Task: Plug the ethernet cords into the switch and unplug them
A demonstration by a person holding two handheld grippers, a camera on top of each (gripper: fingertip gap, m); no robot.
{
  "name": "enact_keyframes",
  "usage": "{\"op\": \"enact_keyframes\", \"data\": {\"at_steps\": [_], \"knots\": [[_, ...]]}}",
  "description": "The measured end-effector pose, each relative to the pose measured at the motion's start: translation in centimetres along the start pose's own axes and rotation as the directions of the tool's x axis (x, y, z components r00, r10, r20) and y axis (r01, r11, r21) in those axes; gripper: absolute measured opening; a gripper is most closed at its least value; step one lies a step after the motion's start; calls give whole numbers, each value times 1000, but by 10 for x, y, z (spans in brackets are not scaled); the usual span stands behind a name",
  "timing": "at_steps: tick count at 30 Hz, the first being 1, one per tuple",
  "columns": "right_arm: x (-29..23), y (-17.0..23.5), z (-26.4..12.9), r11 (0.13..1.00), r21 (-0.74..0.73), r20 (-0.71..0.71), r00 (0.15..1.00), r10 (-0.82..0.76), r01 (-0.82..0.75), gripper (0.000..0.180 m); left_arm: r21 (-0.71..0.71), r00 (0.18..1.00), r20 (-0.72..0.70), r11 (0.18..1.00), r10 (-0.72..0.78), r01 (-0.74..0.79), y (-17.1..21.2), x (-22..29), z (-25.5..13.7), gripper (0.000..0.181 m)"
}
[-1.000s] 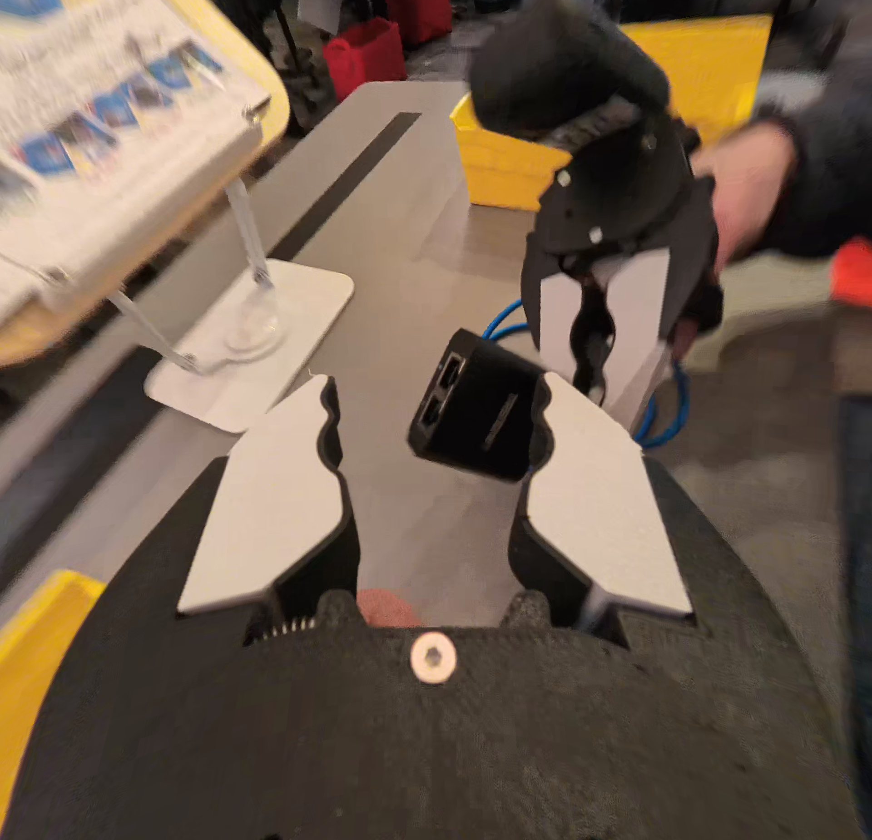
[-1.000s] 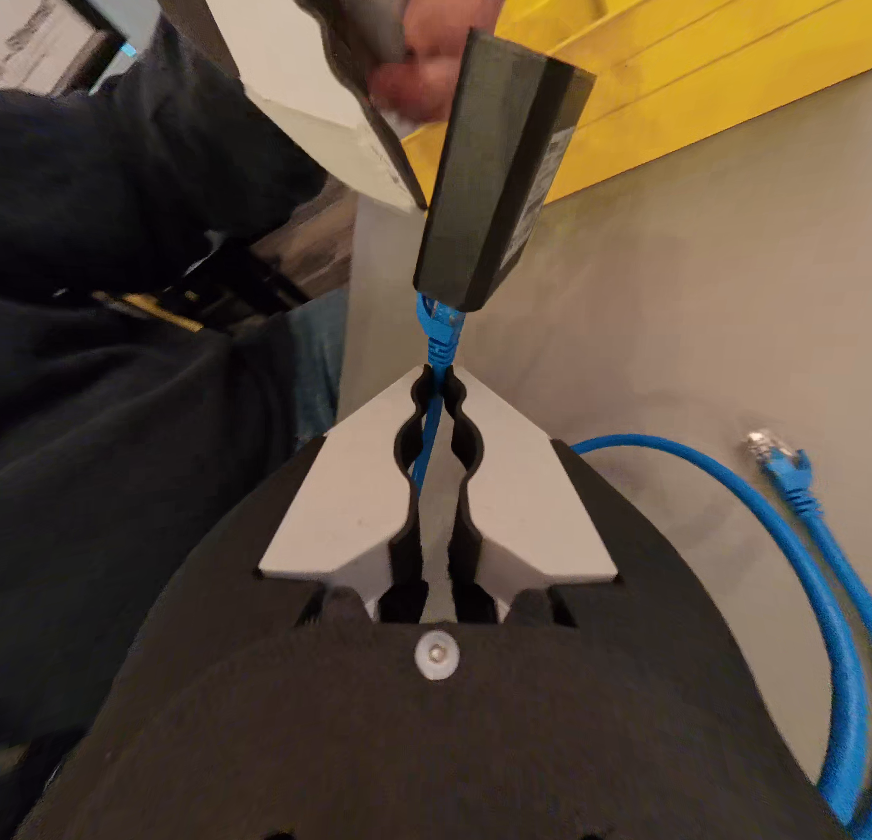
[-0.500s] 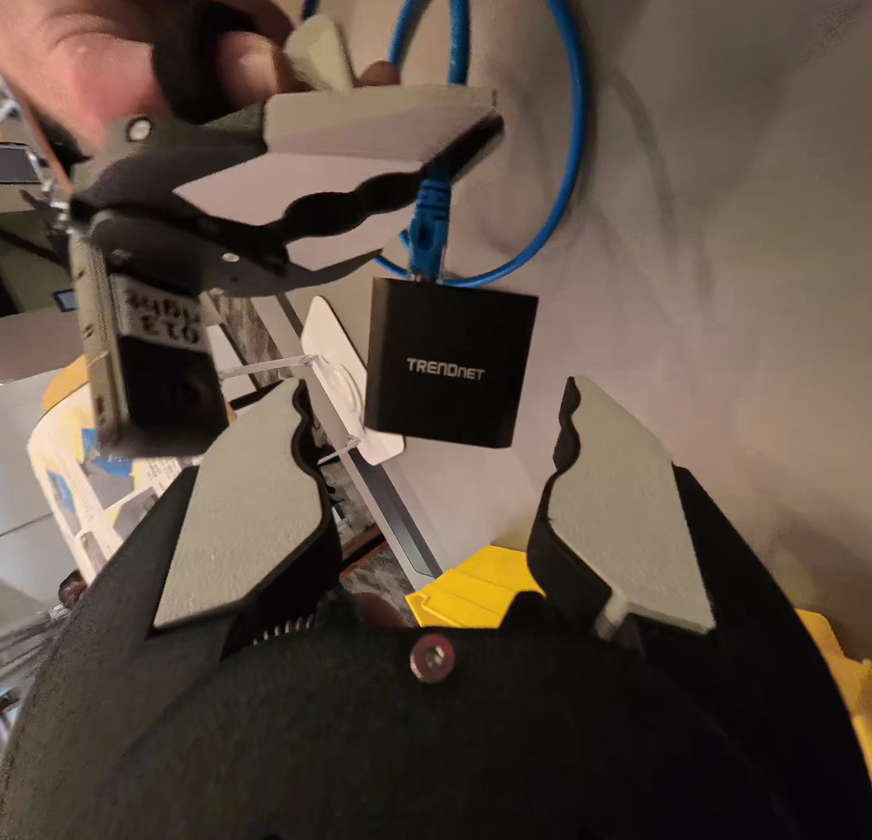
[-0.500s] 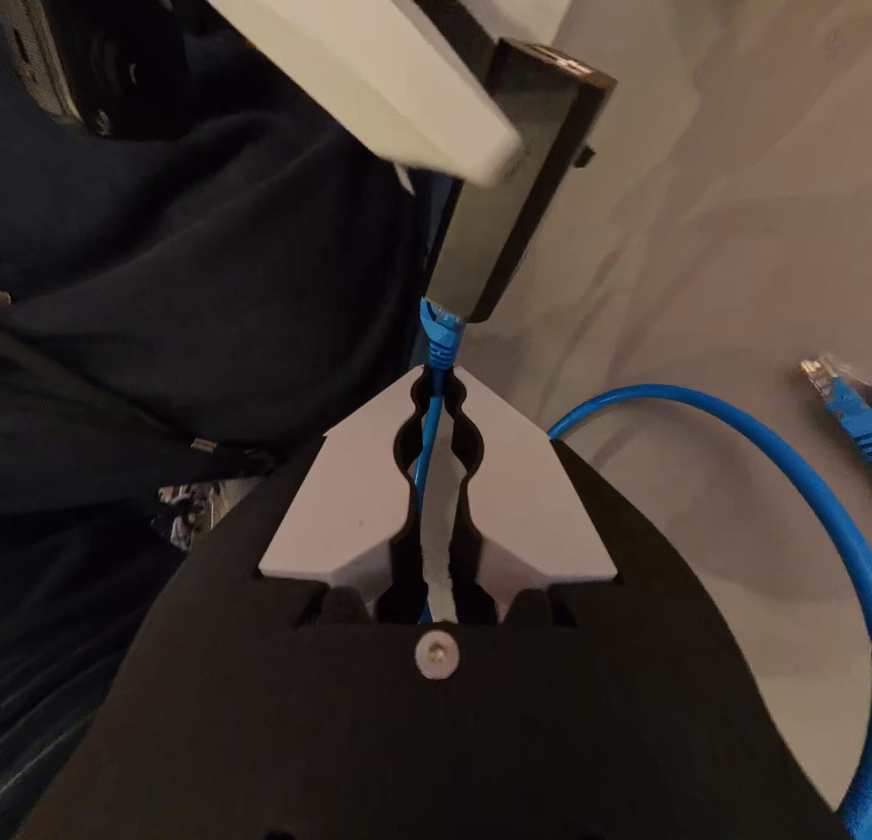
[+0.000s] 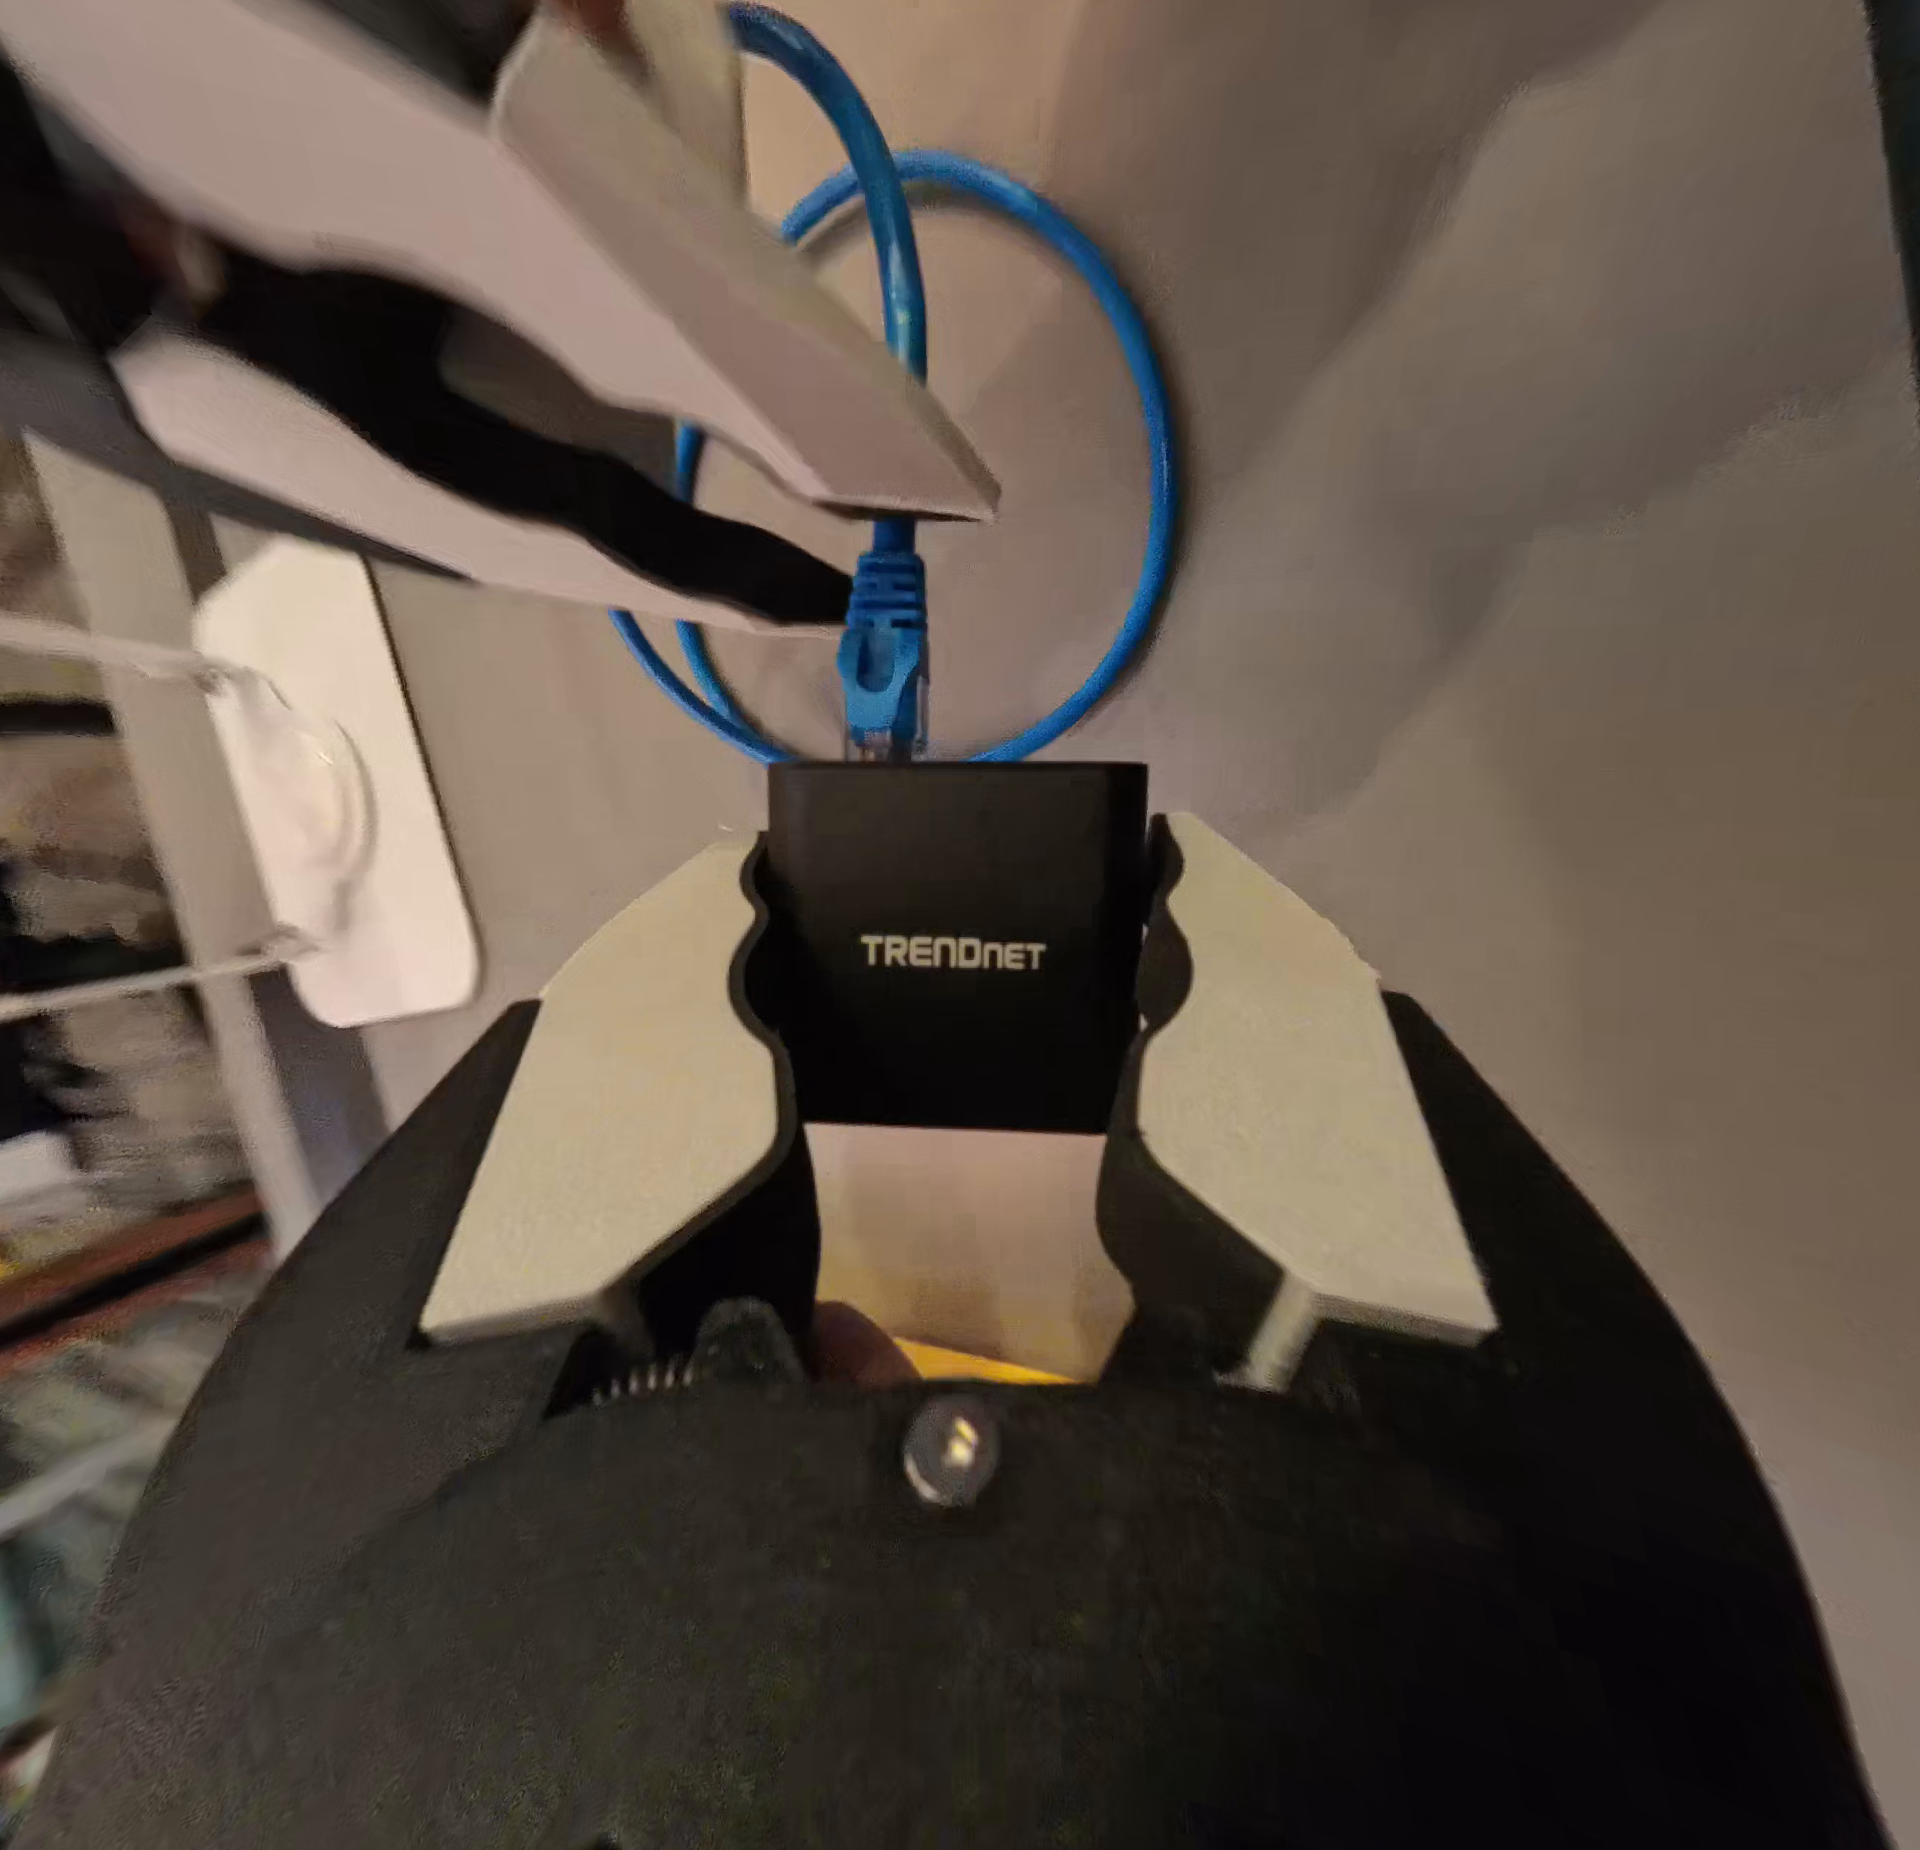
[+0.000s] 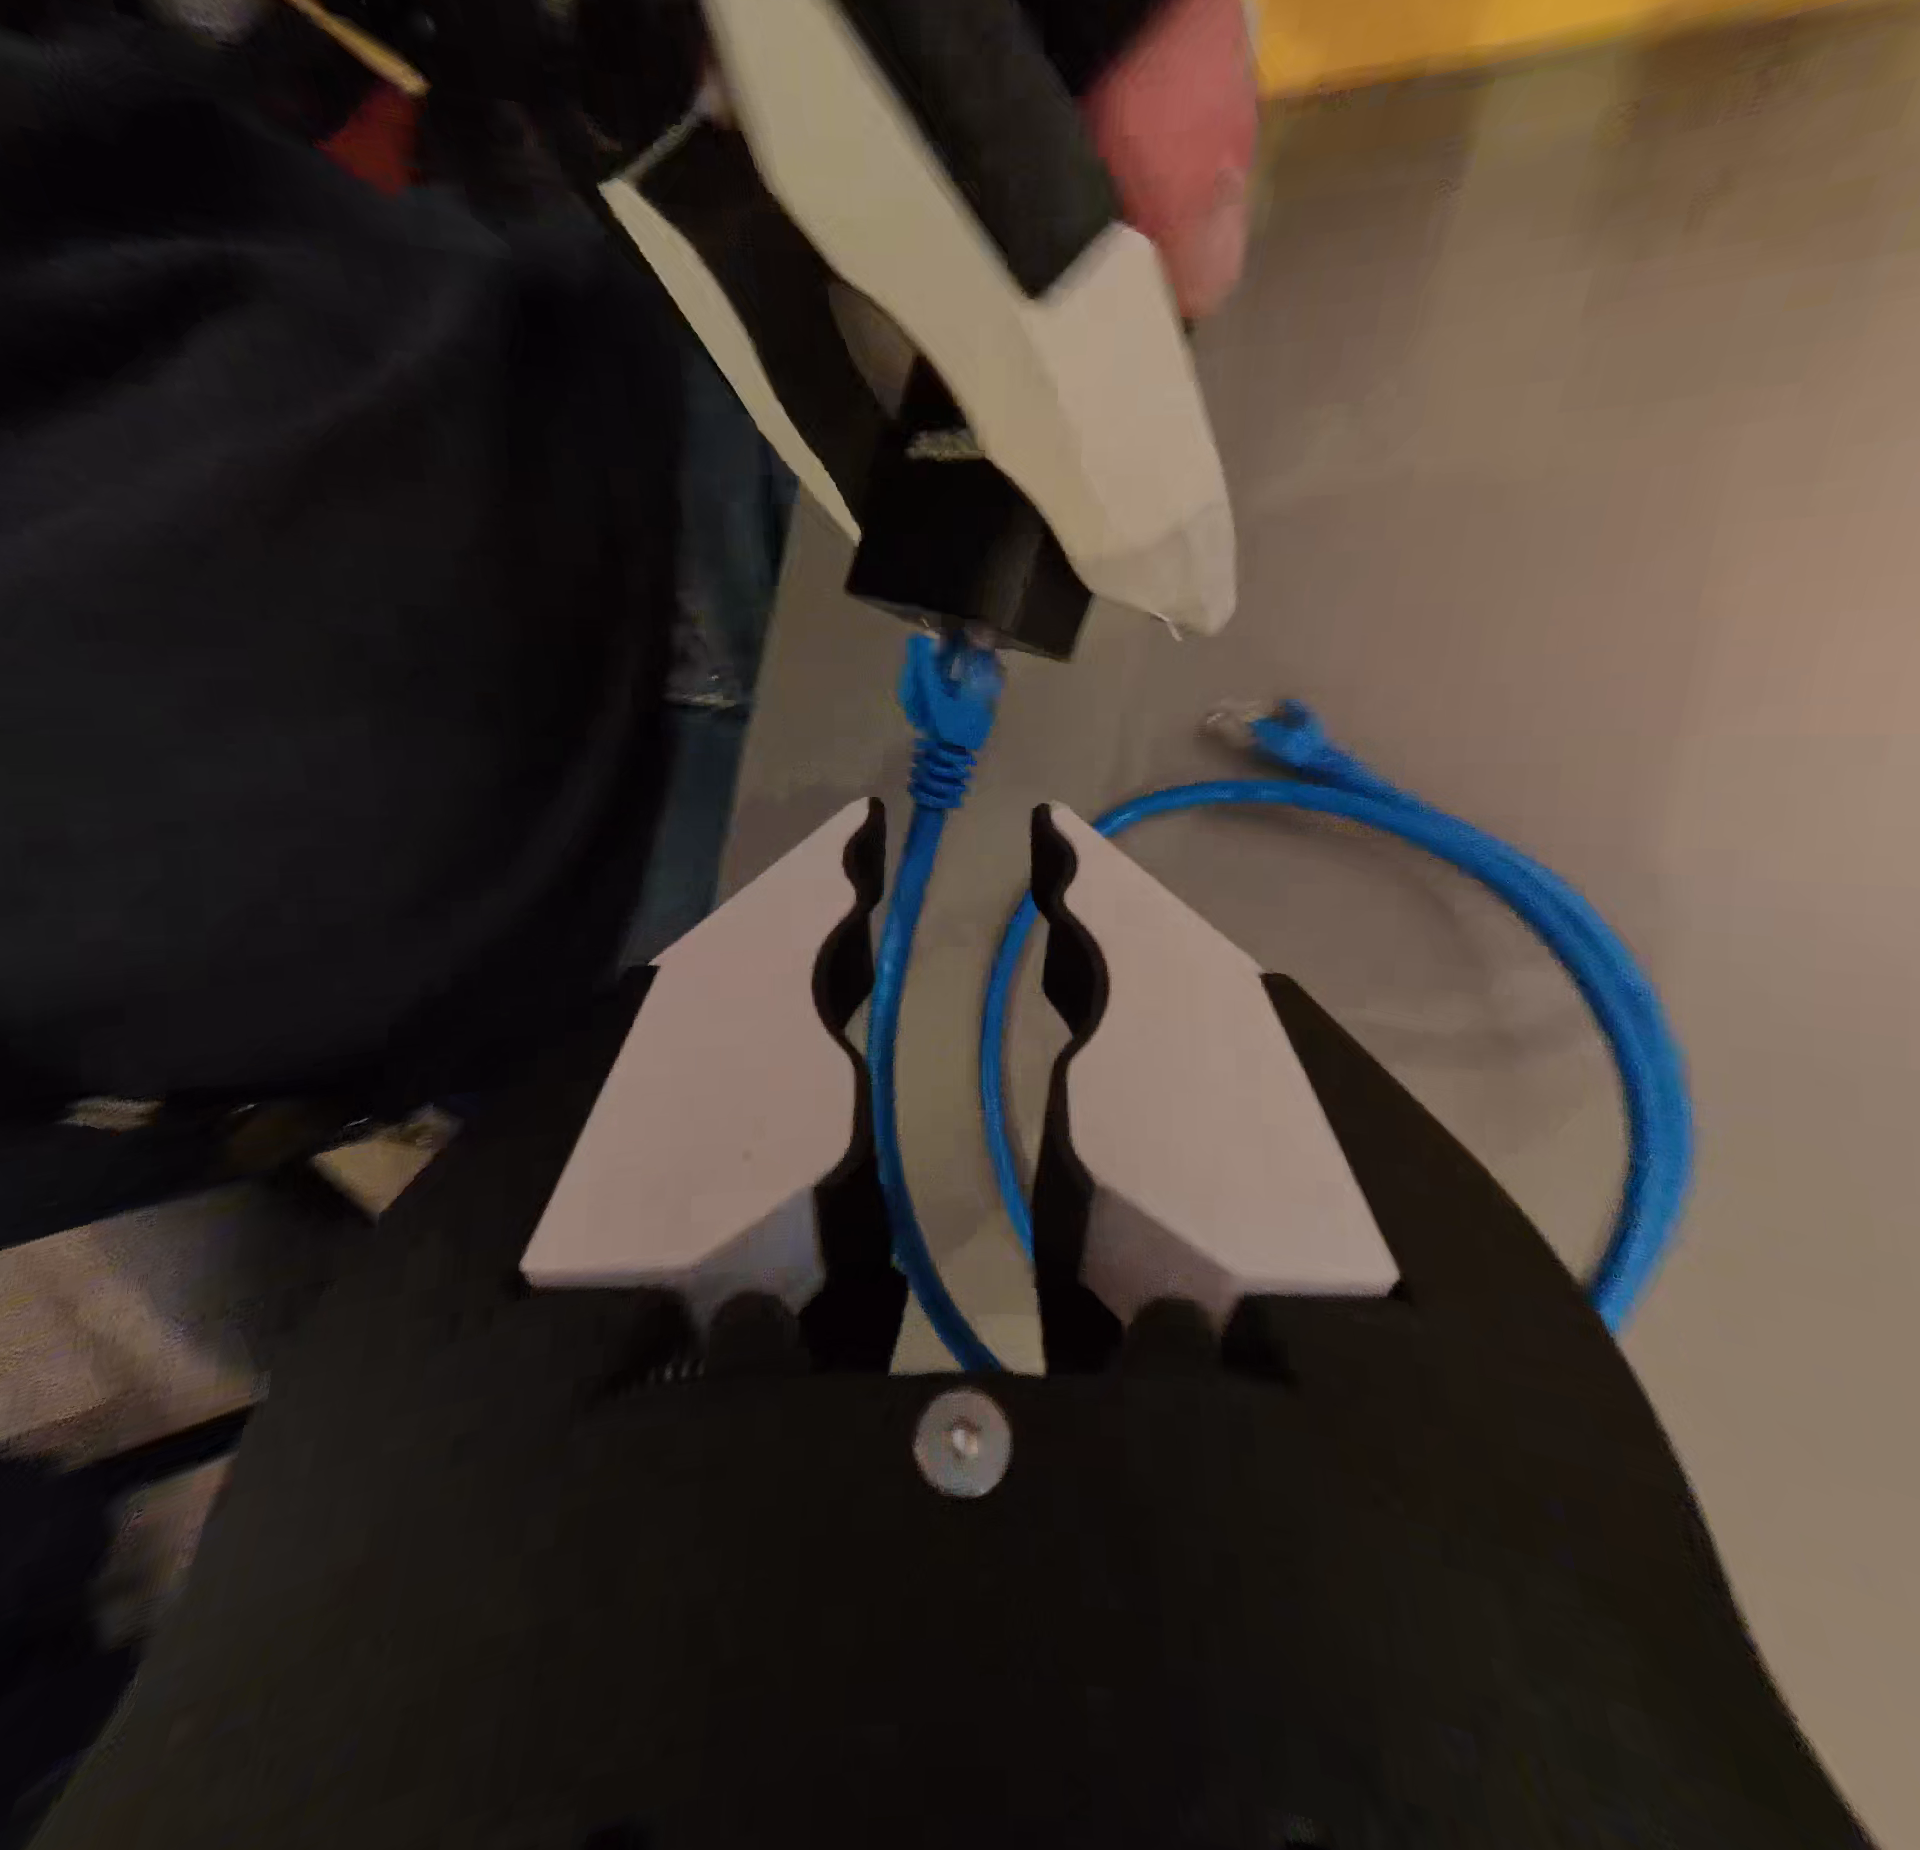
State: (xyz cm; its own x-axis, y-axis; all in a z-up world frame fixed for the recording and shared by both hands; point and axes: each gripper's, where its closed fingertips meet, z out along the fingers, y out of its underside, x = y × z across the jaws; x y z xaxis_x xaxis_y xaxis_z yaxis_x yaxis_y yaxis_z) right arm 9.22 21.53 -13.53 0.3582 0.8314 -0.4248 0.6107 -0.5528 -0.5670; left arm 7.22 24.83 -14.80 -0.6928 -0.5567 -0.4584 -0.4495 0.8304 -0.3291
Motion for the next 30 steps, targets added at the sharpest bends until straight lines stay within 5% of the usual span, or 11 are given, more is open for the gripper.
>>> {"op": "enact_keyframes", "data": {"at_steps": [4,9,12,18,30], "knots": [[1,-23,-24,968,57,-342,916,-212,245,30,41,971,-106,975,-215,220,0,-8,-5,66],[5,-26,-33,853,-158,-692,561,-454,497,27,20,874,-293,912,-387,410,-12,-4,-14,66],[5,-30,-37,750,-346,-789,258,-558,563,21,12,831,-342,882,-439,471,-23,-8,-19,65],[-2,-39,-49,639,-533,-806,-103,-583,555,19,-34,748,-402,825,-528,564,-38,-14,-23,65],[4,-33,-53,600,-609,-750,-130,-649,519,13,-88,695,-445,800,-565,594,-50,-18,-22,65]]}}
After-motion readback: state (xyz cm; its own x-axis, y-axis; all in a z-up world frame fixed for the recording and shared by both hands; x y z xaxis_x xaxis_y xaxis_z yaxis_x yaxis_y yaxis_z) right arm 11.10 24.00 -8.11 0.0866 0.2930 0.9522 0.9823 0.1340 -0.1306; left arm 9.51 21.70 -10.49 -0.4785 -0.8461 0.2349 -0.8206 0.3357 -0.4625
